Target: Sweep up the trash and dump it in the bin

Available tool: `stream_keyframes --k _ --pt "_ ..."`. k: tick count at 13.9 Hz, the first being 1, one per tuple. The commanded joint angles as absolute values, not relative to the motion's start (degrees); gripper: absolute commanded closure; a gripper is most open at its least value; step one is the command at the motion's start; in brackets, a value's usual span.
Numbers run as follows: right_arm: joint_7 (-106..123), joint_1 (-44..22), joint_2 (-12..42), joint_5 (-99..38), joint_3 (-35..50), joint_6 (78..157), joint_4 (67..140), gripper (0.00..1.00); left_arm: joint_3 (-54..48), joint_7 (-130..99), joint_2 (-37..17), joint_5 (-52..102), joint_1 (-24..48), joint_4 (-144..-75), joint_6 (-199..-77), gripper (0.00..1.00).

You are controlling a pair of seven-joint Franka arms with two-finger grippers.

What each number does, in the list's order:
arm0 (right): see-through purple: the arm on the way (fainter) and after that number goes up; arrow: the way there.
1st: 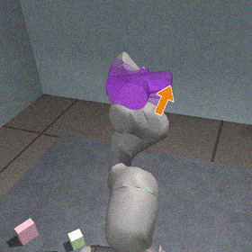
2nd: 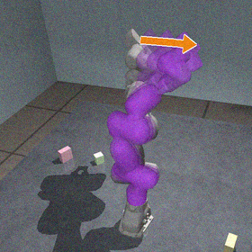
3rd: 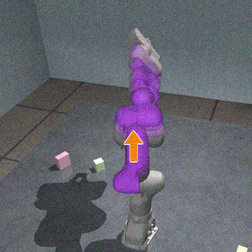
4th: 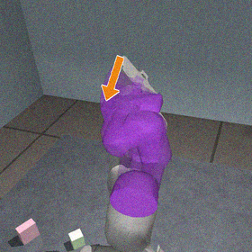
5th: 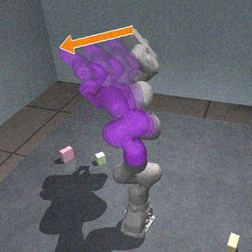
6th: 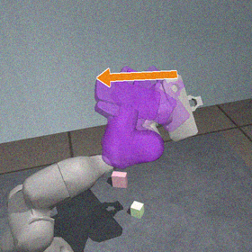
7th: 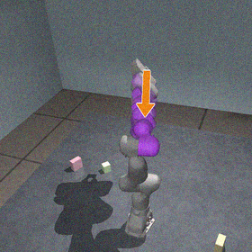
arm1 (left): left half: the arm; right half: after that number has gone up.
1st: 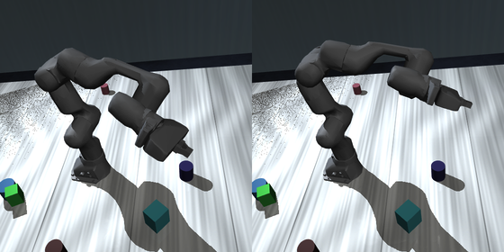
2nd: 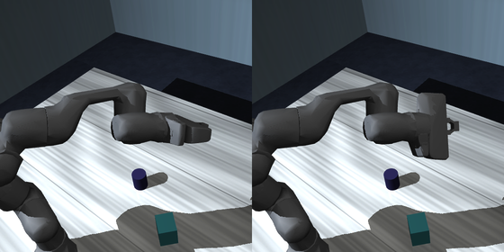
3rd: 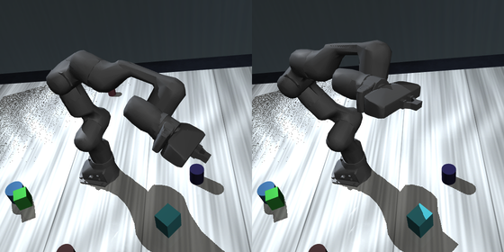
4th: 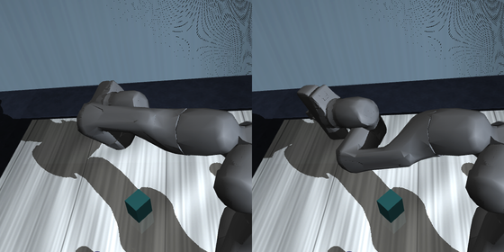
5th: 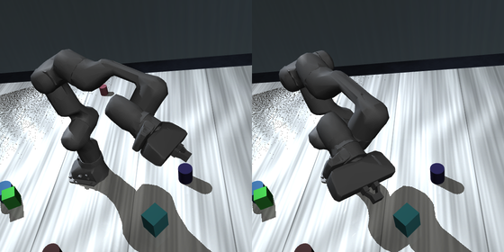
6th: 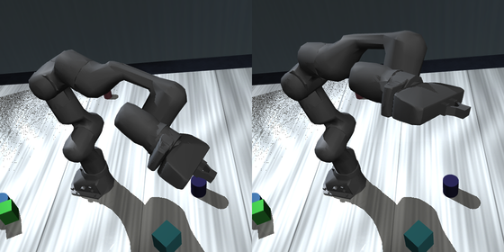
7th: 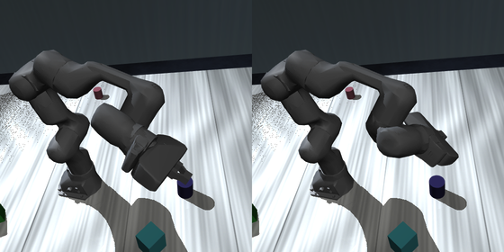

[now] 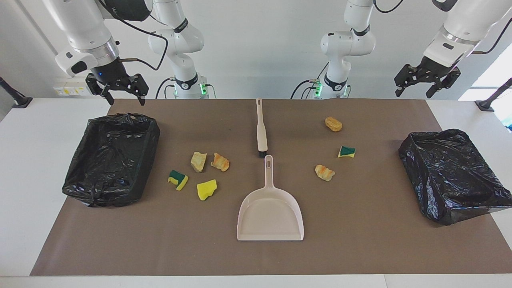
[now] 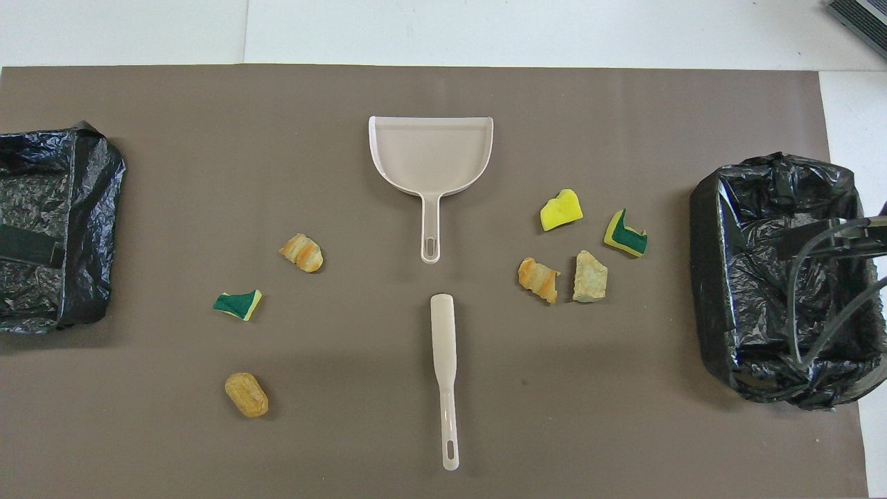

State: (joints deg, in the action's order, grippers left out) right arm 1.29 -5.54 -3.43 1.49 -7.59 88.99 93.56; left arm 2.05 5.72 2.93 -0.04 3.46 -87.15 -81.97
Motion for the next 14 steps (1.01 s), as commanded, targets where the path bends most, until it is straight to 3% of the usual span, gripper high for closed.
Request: stream_keyframes --k 1,11,14 --pt "0.5 -5.0 -4.9 1.2 -7.3 88.8 95.2 0.0 1.9 6.4 3.7 0.1 3.6 -86.8 -80.3 0.0" --pt "0.6 -5.0 -5.8 1.2 -7.3 89.4 96.7 0.0 2.0 5.6 4.0 0.1 3.2 -87.4 -81.5 0.0" --pt "0.3 -5.3 -5.8 1.2 -7.2 89.5 96.8 0.0 1.6 5.5 6.8 0.3 4.1 -92.9 -83.0 0.0"
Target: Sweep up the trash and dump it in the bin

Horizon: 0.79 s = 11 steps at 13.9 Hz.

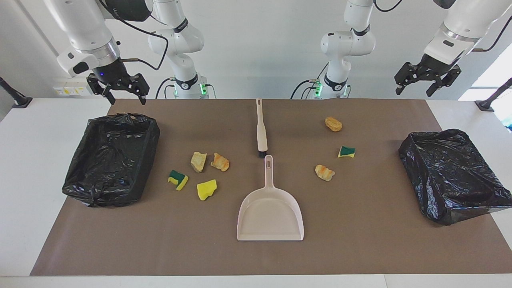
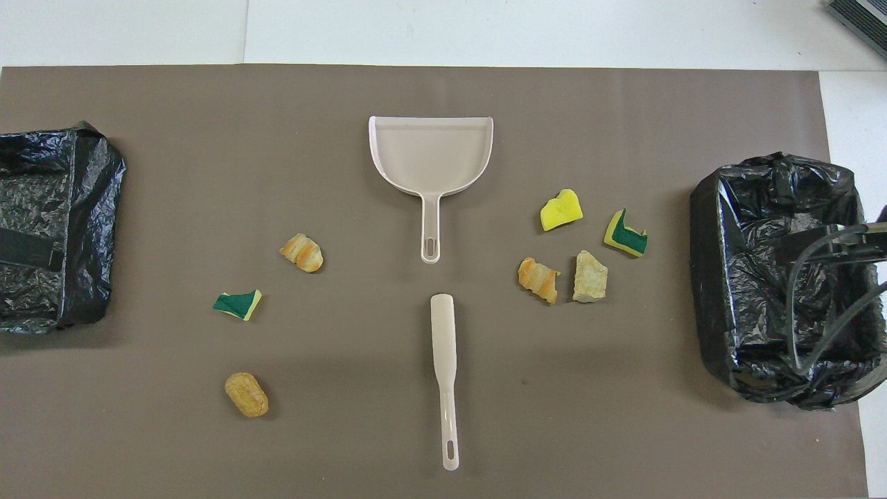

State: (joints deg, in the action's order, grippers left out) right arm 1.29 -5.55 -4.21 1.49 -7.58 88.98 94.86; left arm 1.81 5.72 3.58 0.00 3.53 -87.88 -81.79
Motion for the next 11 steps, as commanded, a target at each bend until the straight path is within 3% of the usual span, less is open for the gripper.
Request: stream_keyframes --k 1,4,11 --pt "0.2 -5.5 -5.9 1.2 -7.2 89.5 97.1 0.0 1.1 5.3 7.8 0.5 4.2 -95.4 -84.1 0.0" --pt "-5.7 -7.4 -5.0 1.3 -6.3 89.4 97.7 0.0 0.7 4.9 9.9 0.7 6.9 -101.3 -87.0 0.0" --pt "-12.4 -11.7 3.4 -1.0 -5.8 96.4 93.7 0.0 0.6 4.5 10.2 0.8 8.0 -102.2 -87.0 0.0"
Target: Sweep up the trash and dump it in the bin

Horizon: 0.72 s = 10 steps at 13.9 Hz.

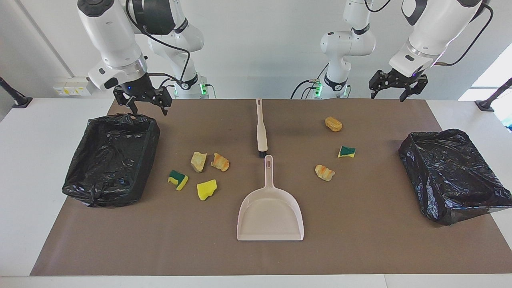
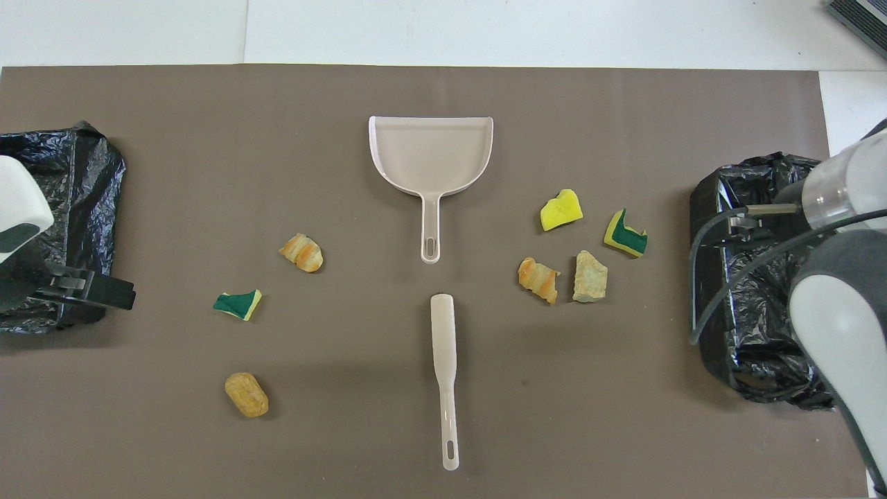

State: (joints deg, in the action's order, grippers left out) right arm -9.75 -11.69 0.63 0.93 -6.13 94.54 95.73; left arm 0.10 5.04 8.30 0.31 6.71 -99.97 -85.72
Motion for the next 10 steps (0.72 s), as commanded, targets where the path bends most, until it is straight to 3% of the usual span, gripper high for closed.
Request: stream_keyframes --k 1,5,10 --pt "-12.5 -11.8 4.8 -1.7 -5.7 97.5 93.7 0.0 0.6 3.9 10.2 0.8 8.6 -102.2 -87.0 0.0" --pt "-22.7 -15.9 17.5 -2.9 -4.4 102.9 84.8 0.0 0.6 -5.1 10.9 2.5 17.0 -105.7 -88.1 0.0" --pt "-31.5 -16.5 28.4 -6.9 0.5 108.9 74.8 0.0 0.5 -17.8 13.3 6.5 30.7 -118.8 -100.5 0.0"
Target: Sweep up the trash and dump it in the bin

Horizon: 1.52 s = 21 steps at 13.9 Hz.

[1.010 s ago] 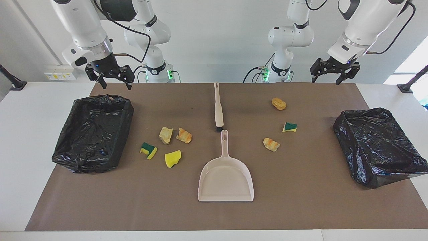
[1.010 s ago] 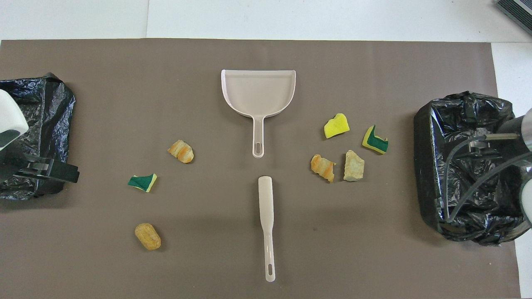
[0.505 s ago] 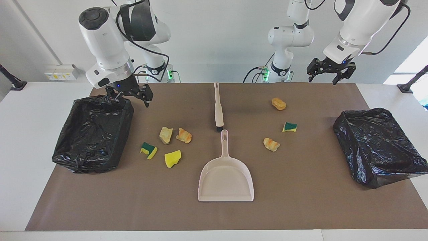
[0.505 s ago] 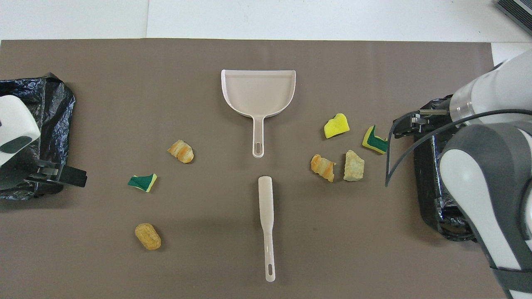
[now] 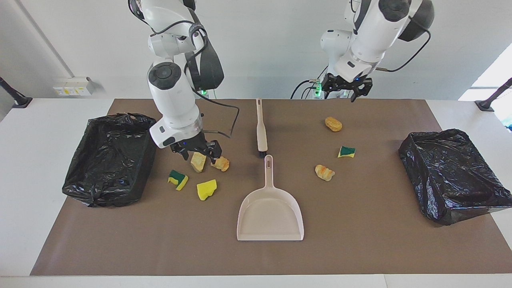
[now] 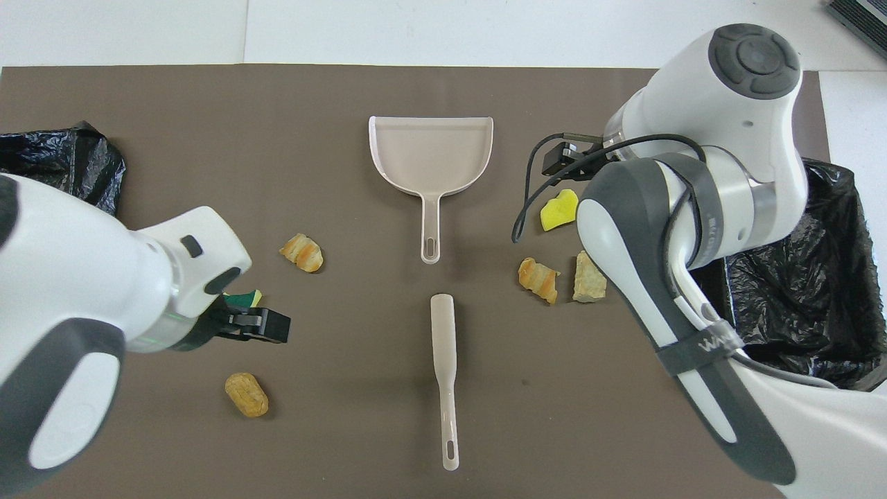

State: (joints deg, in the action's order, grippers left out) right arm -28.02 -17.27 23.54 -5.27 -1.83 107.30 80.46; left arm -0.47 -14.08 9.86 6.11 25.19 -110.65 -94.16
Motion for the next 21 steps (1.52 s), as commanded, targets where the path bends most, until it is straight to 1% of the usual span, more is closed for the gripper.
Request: stream_keyframes --k 1,2,5,7,9,10,12,15,18,19,21 --pt "-34.0 -16.6 30.7 -6.9 2.6 110.0 73.1 0.0 0.5 -20.6 13.5 6.5 33.6 -121.3 -103.3 0.0" --pt "-34.9 -16.7 32.8 -6.9 3.9 110.6 71.7 0.0 0.5 -23.1 13.4 6.6 36.8 -122.9 -105.7 0.0" --pt "-36.4 -21.4 36.7 -6.3 4.0 112.0 70.8 0.0 0.4 -34.2 12.5 6.6 45.2 -127.4 -112.7 0.0" --pt "-36.0 -21.9 37.4 -6.2 4.4 112.3 70.8 0.0 0.5 -40.7 9.6 6.6 52.0 -128.8 -117.8 0.0" --pt "-35.6 -23.3 38.5 -6.1 4.4 113.2 70.9 0.0 0.5 -45.1 6.9 6.6 55.4 -130.4 -124.2 0.0" --pt "-35.0 -24.4 38.8 -6.1 4.4 113.4 71.2 0.0 0.5 -45.7 4.9 6.6 55.6 -130.5 -126.0 0.0" --pt "-32.6 -24.4 38.4 -6.2 4.4 112.4 71.5 0.0 0.5 -45.6 1.5 6.6 55.6 -130.5 -130.4 0.0" --pt "-31.2 -24.7 37.9 -6.3 4.4 112.4 71.9 0.0 0.5 -45.5 0.2 6.6 55.4 -130.6 -131.1 0.0" --pt "-27.2 -24.8 36.7 -6.4 4.7 113.0 75.2 0.0 0.6 -45.1 -0.1 6.6 55.2 -130.8 -131.1 0.0" --pt "-26.5 -25.0 36.6 -6.7 4.7 112.8 75.4 0.0 0.5 -44.8 -0.3 6.6 55.4 -130.9 -131.0 0.01" --pt "-26.2 -25.1 35.3 -6.8 5.1 112.7 77.2 0.0 0.5 -44.9 -1.1 6.6 55.6 -130.7 -131.2 0.09"
